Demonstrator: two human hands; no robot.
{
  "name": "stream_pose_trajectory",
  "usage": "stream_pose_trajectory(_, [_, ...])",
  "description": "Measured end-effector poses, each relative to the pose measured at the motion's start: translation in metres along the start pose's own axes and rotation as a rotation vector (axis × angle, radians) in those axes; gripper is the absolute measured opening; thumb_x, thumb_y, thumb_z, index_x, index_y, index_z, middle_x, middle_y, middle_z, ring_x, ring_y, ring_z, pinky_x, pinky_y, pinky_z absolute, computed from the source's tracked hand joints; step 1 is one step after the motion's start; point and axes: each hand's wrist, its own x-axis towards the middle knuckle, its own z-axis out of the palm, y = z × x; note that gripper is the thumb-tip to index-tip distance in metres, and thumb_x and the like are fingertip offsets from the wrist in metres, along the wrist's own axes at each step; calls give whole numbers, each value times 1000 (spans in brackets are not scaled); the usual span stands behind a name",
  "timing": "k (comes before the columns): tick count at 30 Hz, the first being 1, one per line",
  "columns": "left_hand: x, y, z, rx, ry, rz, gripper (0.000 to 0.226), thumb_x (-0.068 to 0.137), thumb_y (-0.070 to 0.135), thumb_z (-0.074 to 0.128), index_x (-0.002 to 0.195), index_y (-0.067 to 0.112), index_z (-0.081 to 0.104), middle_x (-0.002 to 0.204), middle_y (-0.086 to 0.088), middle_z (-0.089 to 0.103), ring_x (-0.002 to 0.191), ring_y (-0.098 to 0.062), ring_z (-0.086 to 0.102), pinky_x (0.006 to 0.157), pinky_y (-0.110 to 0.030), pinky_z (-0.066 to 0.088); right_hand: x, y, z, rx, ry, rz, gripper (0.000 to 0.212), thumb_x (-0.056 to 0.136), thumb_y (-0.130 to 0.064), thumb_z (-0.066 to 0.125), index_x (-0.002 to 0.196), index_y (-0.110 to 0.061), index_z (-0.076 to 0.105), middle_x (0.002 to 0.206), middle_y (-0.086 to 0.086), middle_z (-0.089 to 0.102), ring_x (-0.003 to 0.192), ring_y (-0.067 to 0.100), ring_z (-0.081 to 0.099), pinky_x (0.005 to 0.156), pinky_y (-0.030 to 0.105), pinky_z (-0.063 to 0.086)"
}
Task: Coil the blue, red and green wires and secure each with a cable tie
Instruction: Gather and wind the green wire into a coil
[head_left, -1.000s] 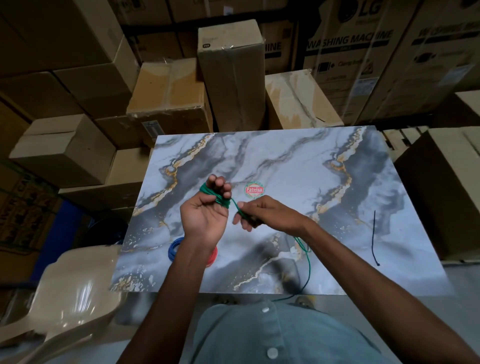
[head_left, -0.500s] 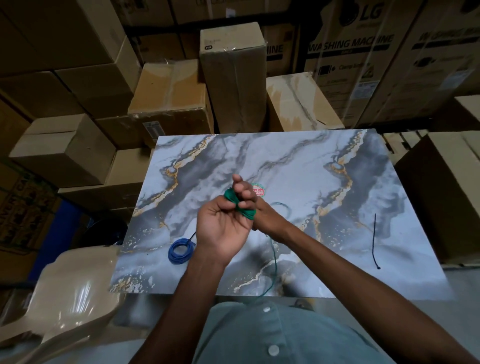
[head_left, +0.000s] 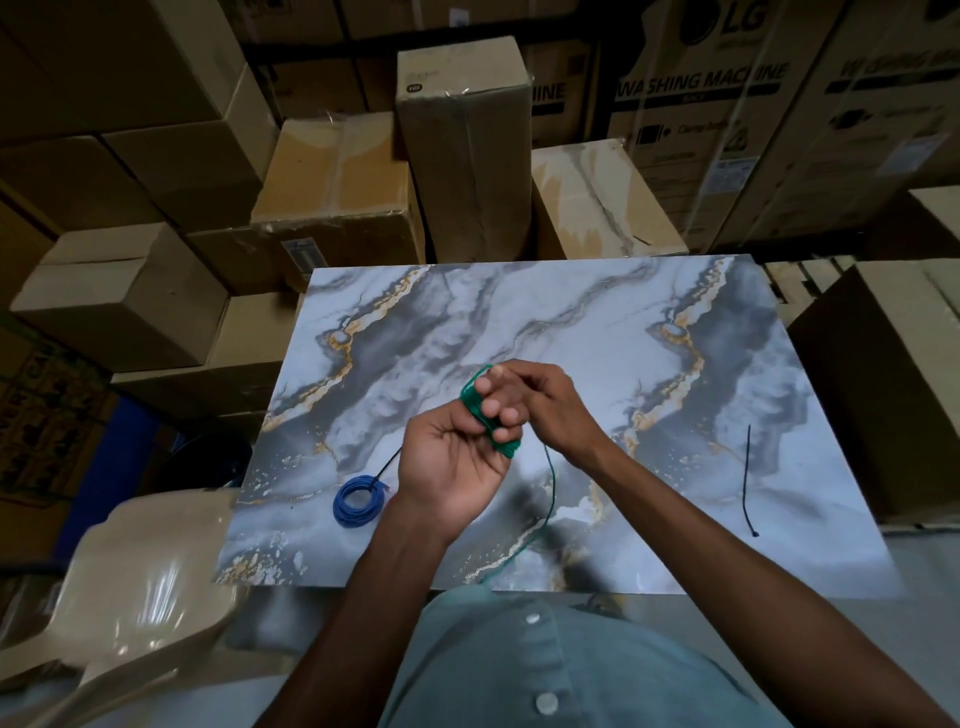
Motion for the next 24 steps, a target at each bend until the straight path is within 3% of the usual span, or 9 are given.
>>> stream_pose_trajectory(3, [6,4,2,-7,-14,54,30,63,-9,42,81,6,61,74,-5,49,70,-20,56,61,-25,49,-3,3,3,-30,-7,-62,31,98,-44,56,101,-20,75,91,13,73,91,36,68,89,55,55])
stream_pose_trajectory(4, [8,7,3,5,-23,81,30,61,-8,43,80,6,62,74,-5,50,70,-20,56,61,-25,49,-7,4,5,-70,6,-84,33,100,-47,54,98,-21,74,83,7,71,81,27,66,81,45,56])
stream_pose_trajectory(6, [12,15,4,63,-22,140,33,63,-6,39,78,8,64,73,-4,50,69,-19,56,61,-24,50,-17,10,8,-161,63,-153,32,103,-46,52,92,-23,71,62,0,54,59,11,47,61,32,41])
stream_pose_trajectory(8, [16,22,0,122,3,204,41,66,-4,31,77,8,68,74,-4,52,69,-19,57,62,-23,51,-27,16,8,-241,87,-227,25,107,-35,53,89,-24,67,53,-4,40,51,10,37,55,34,34])
stream_pose_trajectory(10, [21,28,-6,182,23,267,46,69,-4,31,85,6,72,79,-7,59,75,-20,63,67,-25,54,-31,18,6,-271,74,-243,24,107,-27,55,87,-23,67,53,-7,42,51,11,38,55,32,35])
stream_pose_trajectory(15, [39,34,-29,359,38,397,50,76,-9,31,118,-1,57,98,-11,70,97,-24,68,88,-29,55,-38,15,-4,-218,4,-159,26,104,-25,62,82,-17,72,51,-9,39,50,9,33,54,23,29])
stream_pose_trajectory(24, [51,27,-60,743,136,480,55,69,-4,37,121,-3,56,100,-13,68,100,-26,64,93,-33,53,-47,-12,-18,-176,-46,-136,29,99,-25,69,71,-18,71,51,-9,38,50,7,31,52,23,26])
